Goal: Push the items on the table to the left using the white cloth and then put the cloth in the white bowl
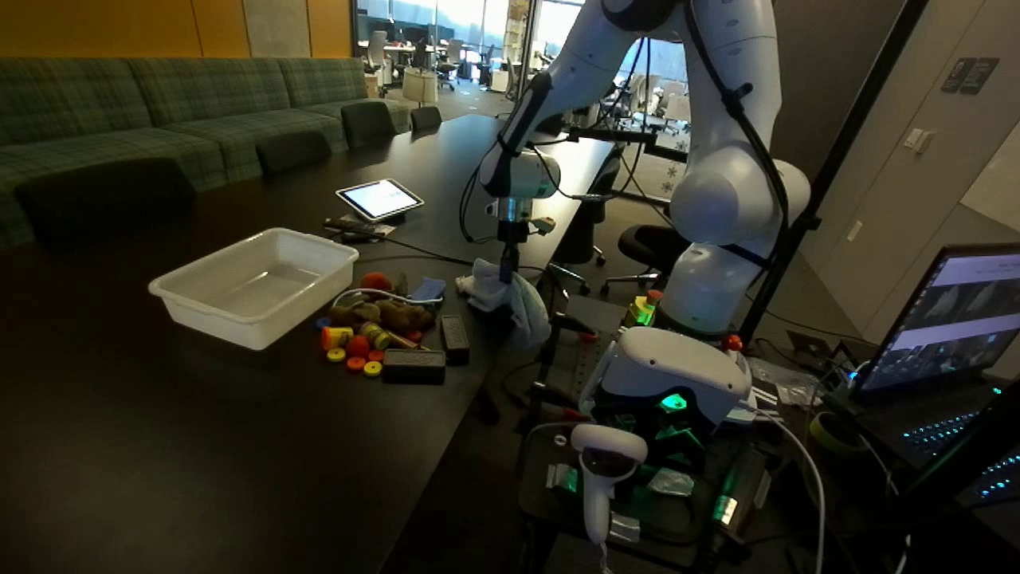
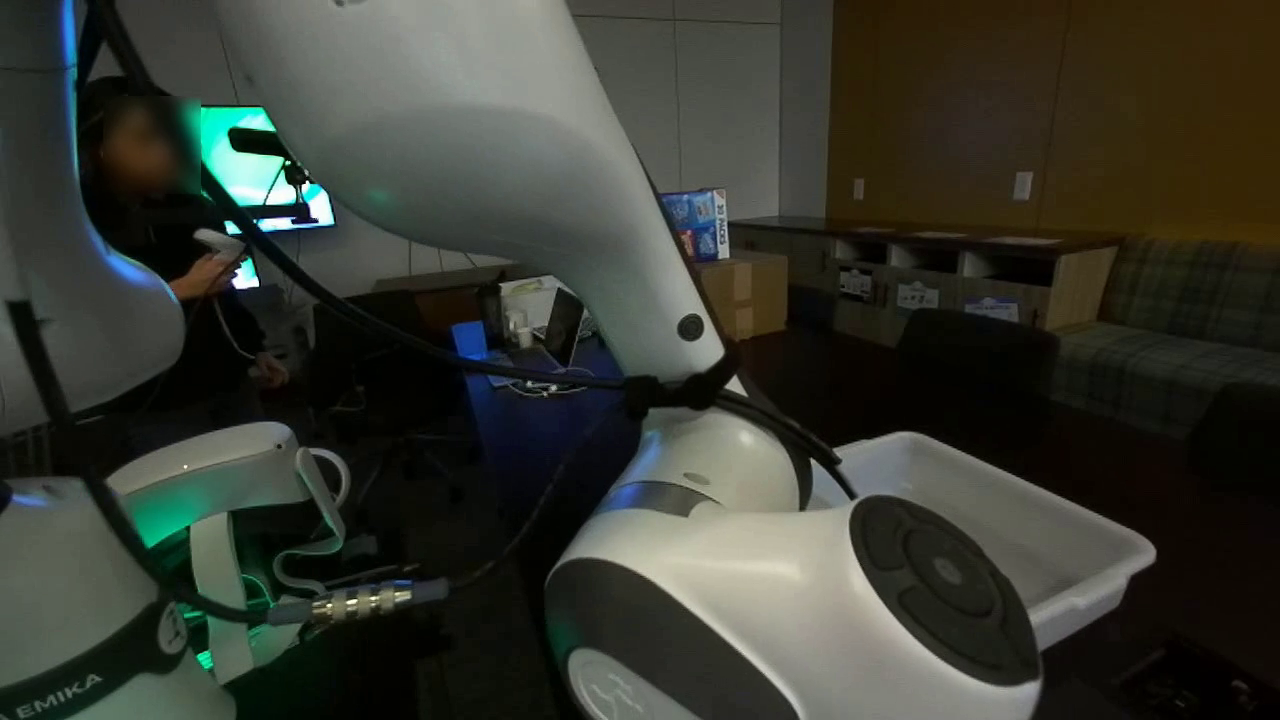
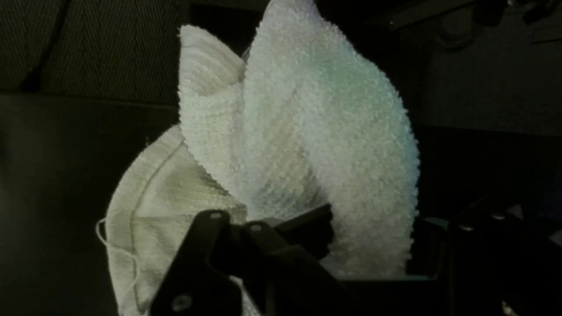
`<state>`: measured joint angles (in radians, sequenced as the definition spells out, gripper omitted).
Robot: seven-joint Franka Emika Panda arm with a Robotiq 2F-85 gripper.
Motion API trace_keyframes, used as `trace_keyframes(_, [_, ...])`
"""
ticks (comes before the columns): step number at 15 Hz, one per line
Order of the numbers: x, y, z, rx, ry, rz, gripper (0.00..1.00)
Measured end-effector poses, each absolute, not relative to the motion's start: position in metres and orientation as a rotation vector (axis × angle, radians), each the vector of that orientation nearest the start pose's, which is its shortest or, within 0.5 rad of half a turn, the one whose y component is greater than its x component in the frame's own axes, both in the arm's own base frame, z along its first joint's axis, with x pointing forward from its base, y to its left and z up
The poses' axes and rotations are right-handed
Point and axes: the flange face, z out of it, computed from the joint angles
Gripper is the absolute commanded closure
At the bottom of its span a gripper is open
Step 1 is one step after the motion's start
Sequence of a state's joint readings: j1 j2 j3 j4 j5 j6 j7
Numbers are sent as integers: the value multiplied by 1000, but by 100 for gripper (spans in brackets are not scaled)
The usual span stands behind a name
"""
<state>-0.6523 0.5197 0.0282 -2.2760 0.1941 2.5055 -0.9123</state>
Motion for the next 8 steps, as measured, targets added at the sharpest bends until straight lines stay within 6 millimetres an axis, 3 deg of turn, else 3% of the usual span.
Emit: trace_keyframes(8, [431,-229,62,-2803,-273,96,95])
